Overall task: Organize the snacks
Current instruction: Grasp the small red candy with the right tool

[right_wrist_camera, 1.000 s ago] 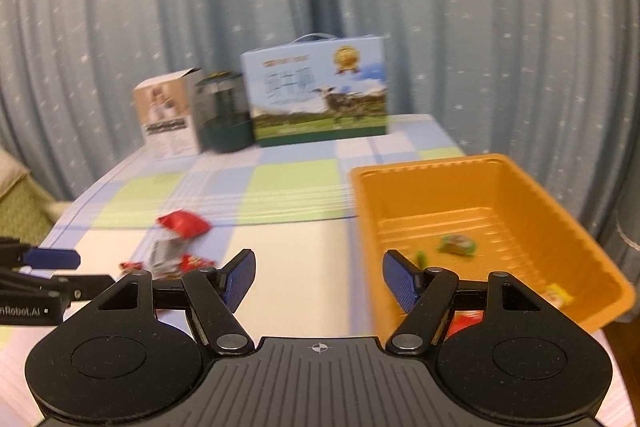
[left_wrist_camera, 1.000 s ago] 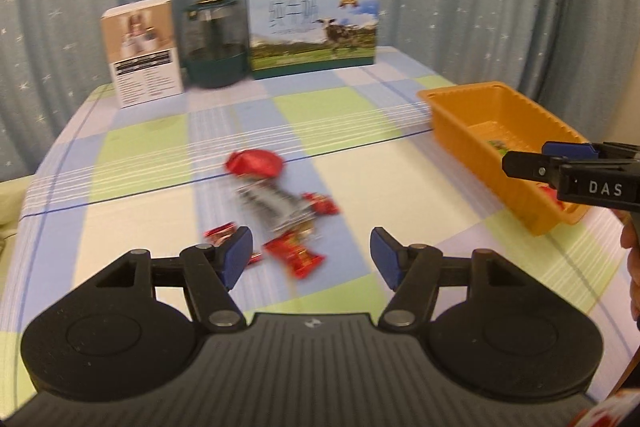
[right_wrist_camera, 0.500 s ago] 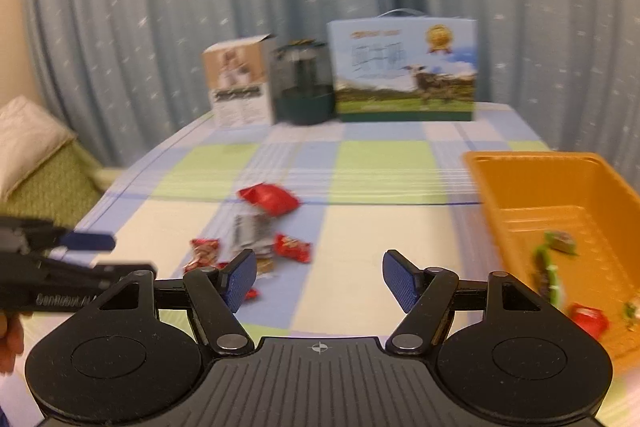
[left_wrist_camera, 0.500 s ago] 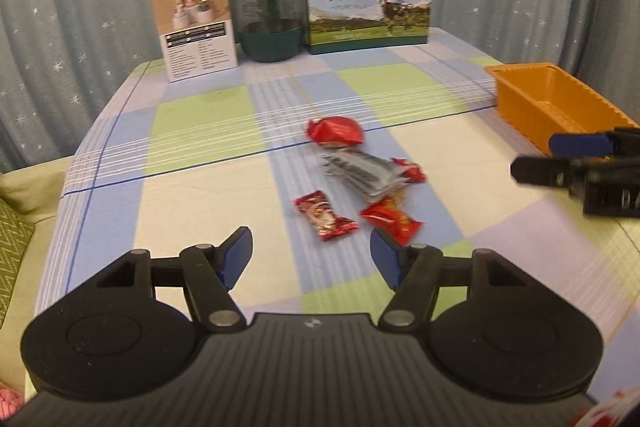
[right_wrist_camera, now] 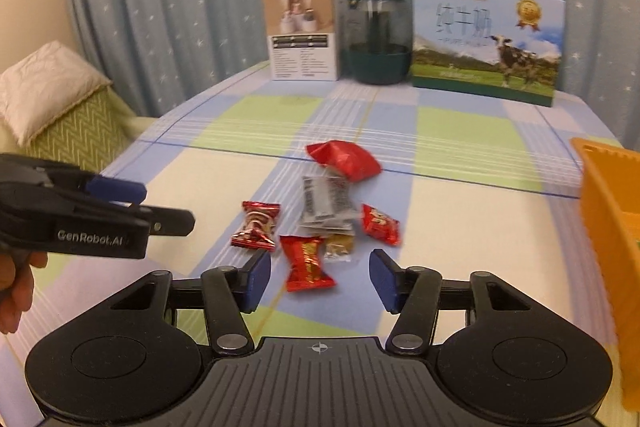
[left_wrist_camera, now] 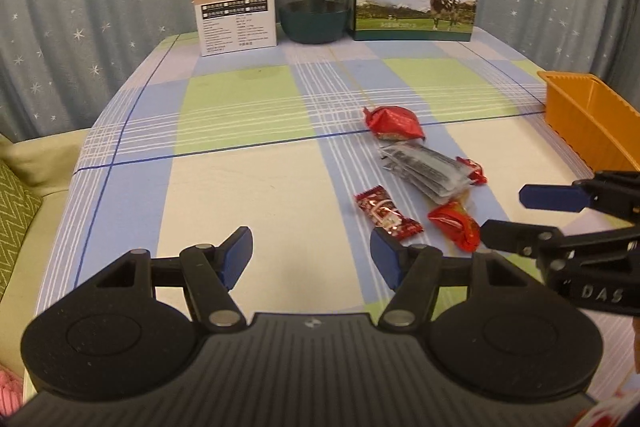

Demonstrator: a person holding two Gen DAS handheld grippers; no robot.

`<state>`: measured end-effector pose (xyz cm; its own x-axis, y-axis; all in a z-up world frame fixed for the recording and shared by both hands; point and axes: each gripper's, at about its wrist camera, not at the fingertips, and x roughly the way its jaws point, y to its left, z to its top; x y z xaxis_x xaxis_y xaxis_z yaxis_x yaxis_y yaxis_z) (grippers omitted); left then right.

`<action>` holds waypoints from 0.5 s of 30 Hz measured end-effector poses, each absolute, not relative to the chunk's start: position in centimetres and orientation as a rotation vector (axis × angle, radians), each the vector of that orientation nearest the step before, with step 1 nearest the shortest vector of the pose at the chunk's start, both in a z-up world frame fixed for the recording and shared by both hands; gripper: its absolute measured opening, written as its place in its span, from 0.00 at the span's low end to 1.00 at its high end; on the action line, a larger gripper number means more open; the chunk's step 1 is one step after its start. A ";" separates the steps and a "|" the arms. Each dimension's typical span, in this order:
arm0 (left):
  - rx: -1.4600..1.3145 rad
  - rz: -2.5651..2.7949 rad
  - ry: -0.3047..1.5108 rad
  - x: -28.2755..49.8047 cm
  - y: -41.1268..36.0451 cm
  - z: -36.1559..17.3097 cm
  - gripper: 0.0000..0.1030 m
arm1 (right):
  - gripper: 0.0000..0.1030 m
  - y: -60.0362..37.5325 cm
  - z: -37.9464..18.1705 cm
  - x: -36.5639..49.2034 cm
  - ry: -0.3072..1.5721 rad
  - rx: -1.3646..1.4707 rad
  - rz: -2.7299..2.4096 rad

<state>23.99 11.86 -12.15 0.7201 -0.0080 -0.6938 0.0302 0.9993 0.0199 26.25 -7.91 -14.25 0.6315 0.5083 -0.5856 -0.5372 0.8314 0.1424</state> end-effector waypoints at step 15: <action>0.001 -0.029 0.778 25.5 12.3 -12.7 0.60 | 0.29 -5.0 -16.6 28.2 0.684 -0.111 0.611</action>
<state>25.53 12.35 -12.72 0.7120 -0.0255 -0.7017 0.0261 0.9996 -0.0099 28.16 -4.97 -16.62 0.6087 0.4925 -0.6220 -0.5630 0.8205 0.0987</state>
